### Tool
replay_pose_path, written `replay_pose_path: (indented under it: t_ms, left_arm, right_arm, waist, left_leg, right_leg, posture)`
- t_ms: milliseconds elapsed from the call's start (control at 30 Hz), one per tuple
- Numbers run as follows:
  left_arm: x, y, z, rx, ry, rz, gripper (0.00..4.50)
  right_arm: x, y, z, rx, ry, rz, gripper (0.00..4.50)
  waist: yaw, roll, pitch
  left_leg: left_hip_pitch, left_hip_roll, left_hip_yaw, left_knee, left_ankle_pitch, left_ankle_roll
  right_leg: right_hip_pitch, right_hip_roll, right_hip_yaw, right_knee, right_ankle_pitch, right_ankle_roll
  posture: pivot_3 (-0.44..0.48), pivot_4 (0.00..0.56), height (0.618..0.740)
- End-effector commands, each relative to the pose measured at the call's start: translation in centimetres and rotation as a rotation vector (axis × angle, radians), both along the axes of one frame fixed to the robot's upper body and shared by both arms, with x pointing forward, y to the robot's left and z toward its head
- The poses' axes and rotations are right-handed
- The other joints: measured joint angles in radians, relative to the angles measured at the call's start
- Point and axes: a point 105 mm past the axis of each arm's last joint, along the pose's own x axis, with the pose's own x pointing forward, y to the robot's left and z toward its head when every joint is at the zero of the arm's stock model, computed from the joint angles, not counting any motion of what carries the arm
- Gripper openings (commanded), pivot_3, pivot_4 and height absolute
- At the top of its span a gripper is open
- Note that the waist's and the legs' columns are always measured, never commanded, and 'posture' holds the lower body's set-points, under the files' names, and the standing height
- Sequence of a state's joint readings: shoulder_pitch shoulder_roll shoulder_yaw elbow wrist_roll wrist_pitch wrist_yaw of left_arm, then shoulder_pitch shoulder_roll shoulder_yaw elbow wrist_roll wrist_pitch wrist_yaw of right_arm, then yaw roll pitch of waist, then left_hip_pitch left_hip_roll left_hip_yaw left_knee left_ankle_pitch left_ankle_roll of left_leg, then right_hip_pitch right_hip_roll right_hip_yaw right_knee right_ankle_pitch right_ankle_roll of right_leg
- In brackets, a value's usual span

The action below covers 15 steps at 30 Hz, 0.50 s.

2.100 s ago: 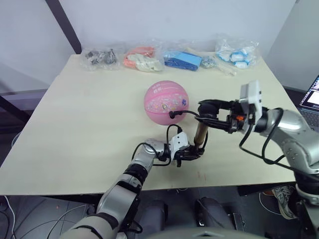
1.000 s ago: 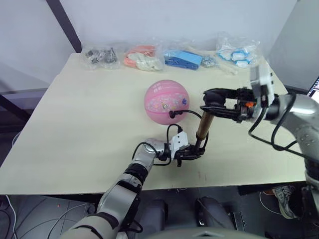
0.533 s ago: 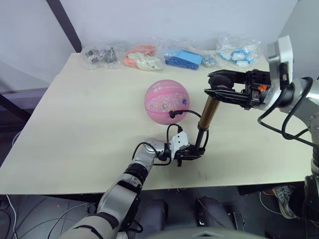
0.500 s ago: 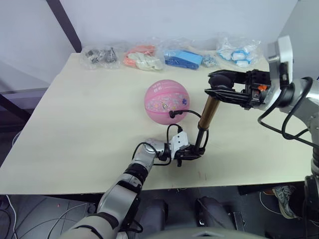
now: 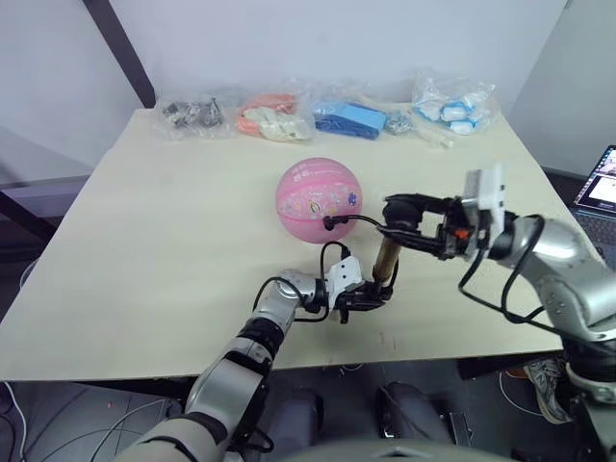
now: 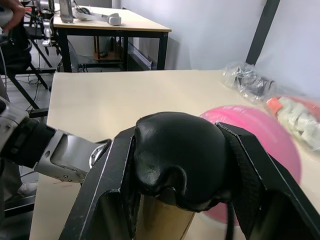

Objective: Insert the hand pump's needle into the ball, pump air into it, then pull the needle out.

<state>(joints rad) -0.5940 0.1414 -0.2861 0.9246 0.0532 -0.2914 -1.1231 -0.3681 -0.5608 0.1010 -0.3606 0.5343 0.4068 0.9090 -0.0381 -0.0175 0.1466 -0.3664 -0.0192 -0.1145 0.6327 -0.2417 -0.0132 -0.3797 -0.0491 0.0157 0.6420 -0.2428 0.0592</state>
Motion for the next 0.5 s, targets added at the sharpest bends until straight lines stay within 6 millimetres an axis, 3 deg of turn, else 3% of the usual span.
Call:
replay_pose_path:
  t_ms: [33,133,267,433,500]
  left_arm:
    - [-1.3,1.6,-3.0,0.082,0.120,0.034,1.07]
    - [-1.3,1.6,-3.0,0.081,0.120,0.034,1.07]
    - [-1.4,1.5,-3.0,0.079,0.120,0.033,1.07]
    - [-1.3,1.7,-3.1,0.082,0.122,0.037,1.07]
    - [-1.3,1.7,-3.0,0.083,0.121,0.038,1.07]
  right_arm:
    - [-0.6,1.0,-5.7,-0.106,0.166,0.023,1.94]
    - [-0.6,1.0,-7.9,-0.141,0.186,0.000,1.94]
    - [-0.5,0.5,-9.1,-0.140,0.196,-0.030,1.94]
    - [-0.4,0.5,-6.5,-0.074,0.145,-0.004,1.94]
    - [-0.1,0.2,-4.0,-0.060,0.089,0.004,1.94]
  waist:
    - [0.000,0.000,0.000]
    - [0.000,0.000,0.000]
    - [0.000,-0.001,-0.001]
    - [0.000,-0.001,-0.001]
    - [0.000,-0.001,0.000]
  left_leg:
    - [0.000,0.000,0.000,0.000,0.000,0.000]
    - [0.001,0.000,0.000,0.000,0.000,0.000]
    - [0.001,0.001,0.000,-0.001,0.000,0.000]
    - [0.002,0.001,0.000,-0.001,0.000,0.000]
    - [0.001,0.001,0.000,-0.001,0.000,0.000]
  right_leg:
    - [0.000,0.000,0.000,0.000,0.000,0.000]
    - [0.001,0.000,0.000,0.000,0.000,0.000]
    - [0.001,0.000,0.000,0.000,0.000,0.000]
    - [0.001,0.000,0.000,0.000,0.000,0.000]
    - [0.001,0.000,0.000,-0.001,0.000,0.000]
  posture:
    - [0.000,0.150,0.740]
    - [0.000,0.150,0.740]
    - [0.000,0.150,0.740]
    - [0.000,0.150,0.740]
    - [0.000,0.150,0.740]
